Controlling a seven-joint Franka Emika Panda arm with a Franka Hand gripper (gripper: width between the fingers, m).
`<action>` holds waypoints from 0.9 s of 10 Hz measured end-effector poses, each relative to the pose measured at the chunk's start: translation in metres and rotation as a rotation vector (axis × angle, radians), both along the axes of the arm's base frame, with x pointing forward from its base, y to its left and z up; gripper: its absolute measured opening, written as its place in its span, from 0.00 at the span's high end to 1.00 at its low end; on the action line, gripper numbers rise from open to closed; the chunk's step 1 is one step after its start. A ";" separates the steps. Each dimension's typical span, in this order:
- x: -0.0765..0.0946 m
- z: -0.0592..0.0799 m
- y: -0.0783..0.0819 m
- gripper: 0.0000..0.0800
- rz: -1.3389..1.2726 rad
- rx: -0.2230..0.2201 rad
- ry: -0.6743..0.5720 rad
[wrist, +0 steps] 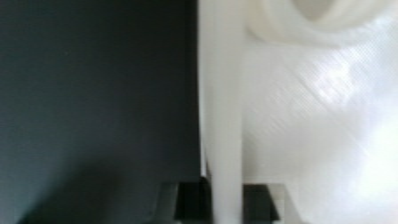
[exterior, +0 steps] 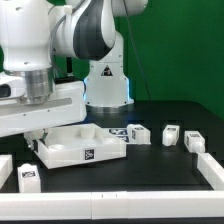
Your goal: Assemble one leg
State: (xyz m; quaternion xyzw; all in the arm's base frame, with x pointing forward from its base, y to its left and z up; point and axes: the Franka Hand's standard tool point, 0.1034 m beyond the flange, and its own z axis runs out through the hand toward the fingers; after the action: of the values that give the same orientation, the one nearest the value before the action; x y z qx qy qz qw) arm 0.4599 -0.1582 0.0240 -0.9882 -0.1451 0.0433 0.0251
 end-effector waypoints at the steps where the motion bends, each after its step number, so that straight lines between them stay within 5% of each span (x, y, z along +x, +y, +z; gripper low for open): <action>1: 0.010 0.006 0.015 0.93 -0.120 0.007 0.016; 3: 0.042 0.022 0.042 0.93 -0.388 0.017 0.044; 5: 0.076 0.024 0.078 0.93 -0.443 0.006 0.029; 7: 0.080 0.016 0.098 0.93 -0.421 -0.002 0.027; 9: 0.077 0.014 0.099 0.93 -0.422 -0.002 0.033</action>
Offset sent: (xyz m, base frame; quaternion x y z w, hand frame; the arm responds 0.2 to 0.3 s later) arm 0.0723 0.0550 0.0209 0.0196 -0.0053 0.1955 0.9805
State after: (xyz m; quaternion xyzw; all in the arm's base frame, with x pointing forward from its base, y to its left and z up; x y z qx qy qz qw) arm 0.5371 -0.0597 0.0378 -0.9958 0.0655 0.0532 0.0351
